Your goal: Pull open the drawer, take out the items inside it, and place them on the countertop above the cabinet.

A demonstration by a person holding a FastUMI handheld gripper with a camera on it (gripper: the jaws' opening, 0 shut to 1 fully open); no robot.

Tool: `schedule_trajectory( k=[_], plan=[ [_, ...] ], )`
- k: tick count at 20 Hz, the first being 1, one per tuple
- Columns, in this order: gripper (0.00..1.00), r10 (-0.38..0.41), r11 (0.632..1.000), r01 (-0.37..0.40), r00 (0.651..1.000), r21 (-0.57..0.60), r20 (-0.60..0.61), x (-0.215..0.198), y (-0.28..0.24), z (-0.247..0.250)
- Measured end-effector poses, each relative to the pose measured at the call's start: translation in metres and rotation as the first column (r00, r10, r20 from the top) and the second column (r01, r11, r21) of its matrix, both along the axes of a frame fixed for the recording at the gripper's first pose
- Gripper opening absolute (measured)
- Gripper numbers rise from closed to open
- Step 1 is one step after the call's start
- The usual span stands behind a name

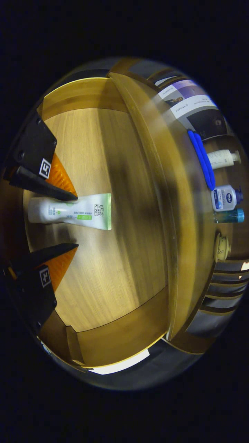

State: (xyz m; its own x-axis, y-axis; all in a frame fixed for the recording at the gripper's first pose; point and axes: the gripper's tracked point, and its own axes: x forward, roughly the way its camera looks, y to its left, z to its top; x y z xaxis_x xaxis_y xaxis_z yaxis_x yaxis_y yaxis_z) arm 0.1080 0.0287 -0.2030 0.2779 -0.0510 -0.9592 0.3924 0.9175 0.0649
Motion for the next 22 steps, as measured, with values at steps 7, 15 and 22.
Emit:
schedule_trajectory(
  k=[7,15,22],
  plan=[
    [0.35,-0.032,0.998,0.029,0.998,0.054,0.045,0.004,0.009,-0.001],
    [0.06,-0.023,1.000,0.020,0.984,0.015,0.175,0.016,0.004,0.011],
    [0.06,-0.098,0.995,0.098,0.970,0.010,0.222,0.004,-0.004,0.028]
  ],
)
